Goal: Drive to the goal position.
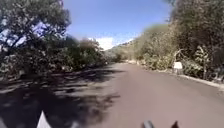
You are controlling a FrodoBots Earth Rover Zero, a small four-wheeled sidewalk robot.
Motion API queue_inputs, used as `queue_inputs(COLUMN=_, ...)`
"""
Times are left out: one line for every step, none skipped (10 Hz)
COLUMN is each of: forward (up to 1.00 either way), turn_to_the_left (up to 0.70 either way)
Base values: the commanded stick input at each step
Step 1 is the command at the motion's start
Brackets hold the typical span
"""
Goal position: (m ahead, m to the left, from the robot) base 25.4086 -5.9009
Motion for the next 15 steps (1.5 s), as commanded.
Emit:
queue_inputs(forward=0.50, turn_to_the_left=-0.50)
queue_inputs(forward=0.50, turn_to_the_left=-0.50)
queue_inputs(forward=0.50, turn_to_the_left=-0.39)
queue_inputs(forward=0.50, turn_to_the_left=-0.19)
queue_inputs(forward=0.50, turn_to_the_left=0.00)
queue_inputs(forward=0.50, turn_to_the_left=0.00)
queue_inputs(forward=0.50, turn_to_the_left=0.00)
queue_inputs(forward=0.50, turn_to_the_left=0.00)
queue_inputs(forward=0.50, turn_to_the_left=0.00)
queue_inputs(forward=0.50, turn_to_the_left=-0.01)
queue_inputs(forward=0.50, turn_to_the_left=-0.22)
queue_inputs(forward=0.50, turn_to_the_left=-0.42)
queue_inputs(forward=0.50, turn_to_the_left=-0.50)
queue_inputs(forward=0.50, turn_to_the_left=-0.50)
queue_inputs(forward=0.50, turn_to_the_left=-0.50)
